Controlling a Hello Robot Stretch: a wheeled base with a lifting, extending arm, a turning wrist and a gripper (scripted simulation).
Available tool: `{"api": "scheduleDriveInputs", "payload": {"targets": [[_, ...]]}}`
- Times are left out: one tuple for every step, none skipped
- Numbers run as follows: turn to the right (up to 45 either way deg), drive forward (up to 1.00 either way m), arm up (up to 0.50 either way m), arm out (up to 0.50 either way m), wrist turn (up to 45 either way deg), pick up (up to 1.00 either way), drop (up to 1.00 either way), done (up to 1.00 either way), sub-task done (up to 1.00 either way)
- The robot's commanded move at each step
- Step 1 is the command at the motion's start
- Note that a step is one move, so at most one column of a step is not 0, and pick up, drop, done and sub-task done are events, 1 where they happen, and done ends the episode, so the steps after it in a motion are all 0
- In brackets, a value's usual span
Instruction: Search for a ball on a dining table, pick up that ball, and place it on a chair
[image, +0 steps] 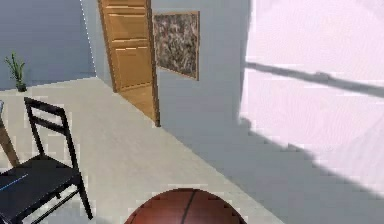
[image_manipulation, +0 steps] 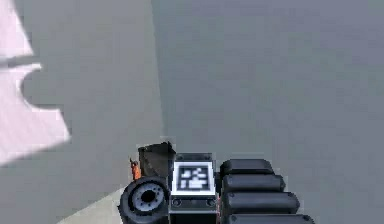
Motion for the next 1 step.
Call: {"api": "scheduleDriveInputs", "payload": {"targets": [[0.0,1.0,0.0,0.0,0.0,0.0,0.0,0.0,0.0]]}}
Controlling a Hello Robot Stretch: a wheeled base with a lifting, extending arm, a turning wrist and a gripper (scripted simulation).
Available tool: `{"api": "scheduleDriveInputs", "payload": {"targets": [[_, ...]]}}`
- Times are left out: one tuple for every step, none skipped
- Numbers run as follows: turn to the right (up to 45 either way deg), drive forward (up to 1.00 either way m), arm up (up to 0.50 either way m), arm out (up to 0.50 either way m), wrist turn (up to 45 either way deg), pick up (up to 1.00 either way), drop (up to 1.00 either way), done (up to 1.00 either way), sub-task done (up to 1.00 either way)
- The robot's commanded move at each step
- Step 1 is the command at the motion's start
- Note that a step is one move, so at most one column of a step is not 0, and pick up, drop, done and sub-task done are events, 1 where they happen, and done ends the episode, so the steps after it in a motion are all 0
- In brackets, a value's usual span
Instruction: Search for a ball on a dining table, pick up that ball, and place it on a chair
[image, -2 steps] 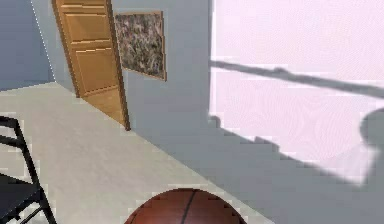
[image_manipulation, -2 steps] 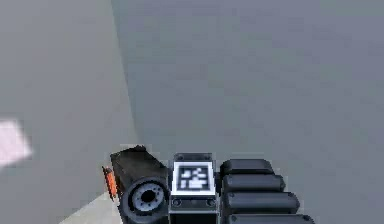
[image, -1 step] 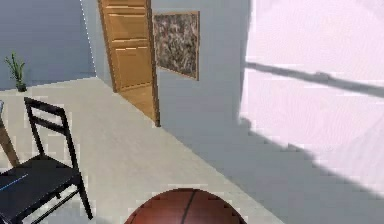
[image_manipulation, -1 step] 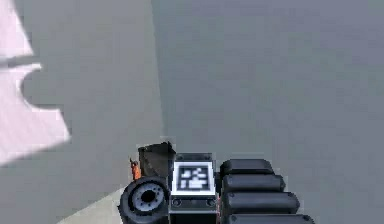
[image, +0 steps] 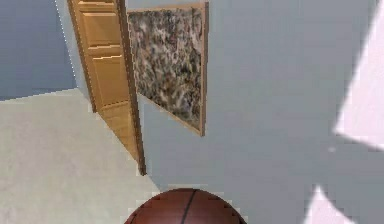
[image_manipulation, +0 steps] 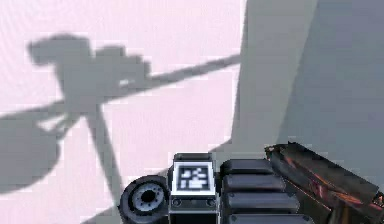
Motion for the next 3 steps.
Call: {"api": "scheduleDriveInputs", "payload": {"targets": [[-9.0,0.0,0.0,0.0,0.0,0.0,0.0,0.0,0.0],[-3.0,0.0,0.0,0.0,0.0,0.0,0.0,0.0,0.0],[0.0,0.3,0.0,0.0,0.0,0.0,0.0,0.0,0.0]]}}
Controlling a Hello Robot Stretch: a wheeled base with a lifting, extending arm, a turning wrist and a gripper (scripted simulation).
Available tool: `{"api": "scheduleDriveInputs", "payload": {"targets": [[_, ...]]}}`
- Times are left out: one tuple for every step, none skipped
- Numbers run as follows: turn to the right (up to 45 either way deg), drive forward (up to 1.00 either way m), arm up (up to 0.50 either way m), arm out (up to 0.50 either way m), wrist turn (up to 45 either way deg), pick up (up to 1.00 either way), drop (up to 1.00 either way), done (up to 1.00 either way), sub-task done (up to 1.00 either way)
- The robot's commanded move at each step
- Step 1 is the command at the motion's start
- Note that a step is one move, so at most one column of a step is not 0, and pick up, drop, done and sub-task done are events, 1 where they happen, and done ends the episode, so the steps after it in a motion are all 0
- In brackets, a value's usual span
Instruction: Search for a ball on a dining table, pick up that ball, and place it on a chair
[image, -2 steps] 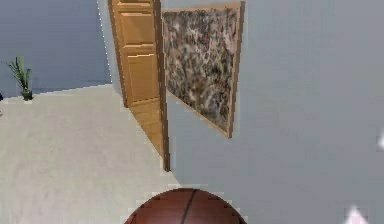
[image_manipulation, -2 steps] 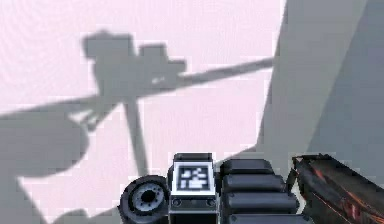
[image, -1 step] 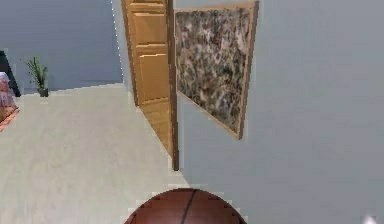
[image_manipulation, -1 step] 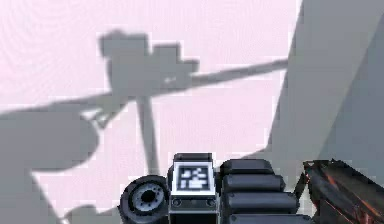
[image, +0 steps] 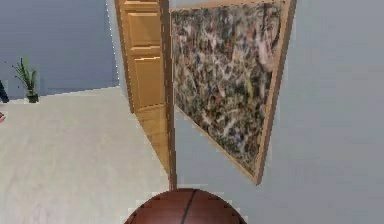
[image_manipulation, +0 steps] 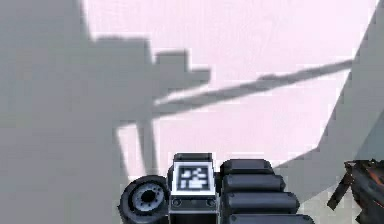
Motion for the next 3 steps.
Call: {"api": "scheduleDriveInputs", "payload": {"targets": [[-24.0,0.0,0.0,0.0,0.0,0.0,0.0,0.0,0.0],[0.0,0.45,0.0,0.0,0.0,0.0,0.0,0.0,0.0],[-45.0,0.0,0.0,0.0,0.0,0.0,0.0,0.0,0.0]]}}
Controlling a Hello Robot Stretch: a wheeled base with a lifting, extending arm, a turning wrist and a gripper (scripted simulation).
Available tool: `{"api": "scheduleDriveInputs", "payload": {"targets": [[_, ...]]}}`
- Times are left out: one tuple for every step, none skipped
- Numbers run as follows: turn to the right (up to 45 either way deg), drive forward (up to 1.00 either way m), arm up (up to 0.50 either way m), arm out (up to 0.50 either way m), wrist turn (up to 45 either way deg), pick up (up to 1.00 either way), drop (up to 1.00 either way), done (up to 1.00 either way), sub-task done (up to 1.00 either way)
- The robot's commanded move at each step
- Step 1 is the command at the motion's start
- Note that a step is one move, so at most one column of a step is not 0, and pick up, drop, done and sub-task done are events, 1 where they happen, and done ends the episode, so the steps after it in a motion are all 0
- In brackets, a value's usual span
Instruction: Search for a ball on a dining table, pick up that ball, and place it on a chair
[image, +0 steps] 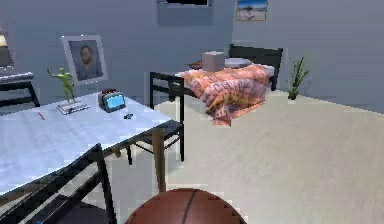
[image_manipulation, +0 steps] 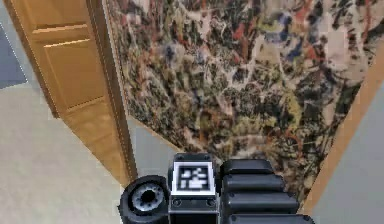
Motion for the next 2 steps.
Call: {"api": "scheduleDriveInputs", "payload": {"targets": [[0.0,0.4,0.0,0.0,0.0,0.0,0.0,0.0,0.0],[45.0,0.0,0.0,0.0,0.0,0.0,0.0,0.0,0.0]]}}
